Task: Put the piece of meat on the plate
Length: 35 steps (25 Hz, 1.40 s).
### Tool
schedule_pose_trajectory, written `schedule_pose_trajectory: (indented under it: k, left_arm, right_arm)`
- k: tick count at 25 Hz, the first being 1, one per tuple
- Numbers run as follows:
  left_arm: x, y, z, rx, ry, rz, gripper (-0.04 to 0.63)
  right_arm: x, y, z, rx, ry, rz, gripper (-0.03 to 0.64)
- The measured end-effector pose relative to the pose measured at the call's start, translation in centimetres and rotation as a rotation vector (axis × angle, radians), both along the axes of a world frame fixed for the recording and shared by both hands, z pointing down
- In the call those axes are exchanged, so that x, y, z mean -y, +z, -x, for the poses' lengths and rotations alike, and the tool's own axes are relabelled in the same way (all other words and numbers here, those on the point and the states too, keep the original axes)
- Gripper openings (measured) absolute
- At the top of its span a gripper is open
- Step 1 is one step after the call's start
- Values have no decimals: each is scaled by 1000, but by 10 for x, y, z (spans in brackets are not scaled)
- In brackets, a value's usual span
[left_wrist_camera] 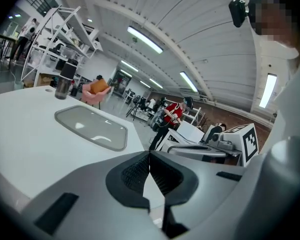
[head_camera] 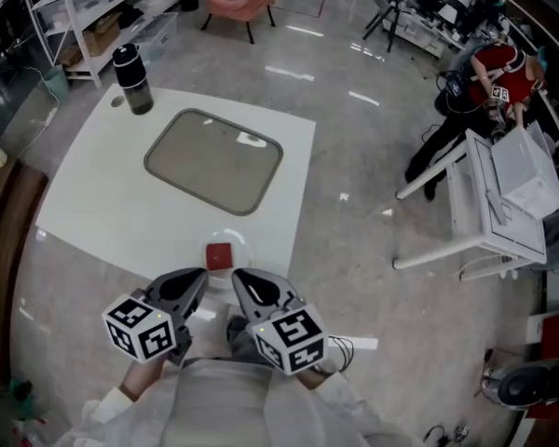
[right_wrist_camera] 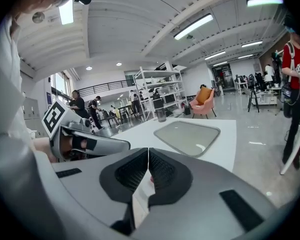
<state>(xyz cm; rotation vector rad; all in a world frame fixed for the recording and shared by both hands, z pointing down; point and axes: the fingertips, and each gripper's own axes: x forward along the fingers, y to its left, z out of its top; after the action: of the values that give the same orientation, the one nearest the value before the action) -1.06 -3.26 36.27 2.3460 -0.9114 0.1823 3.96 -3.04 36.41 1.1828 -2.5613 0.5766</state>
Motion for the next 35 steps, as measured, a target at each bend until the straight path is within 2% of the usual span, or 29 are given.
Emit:
schedule_pose_trajectory:
  k: [12,21,26,35]
  left_arm:
    - [42,16,-13,27,-43,35,8]
    - [45,25,14,37,-115,67,9]
    - [46,31,24,56,-107,84,9]
    - [39,37,37,48,-23,129,9]
  right_arm:
    - [41,13,-27,0,8,19,15]
    - [41,23,-21,6,11,50,15]
    - [43,27,-24,12,52,67,15]
    - [41,34,-11,23,85,112,15]
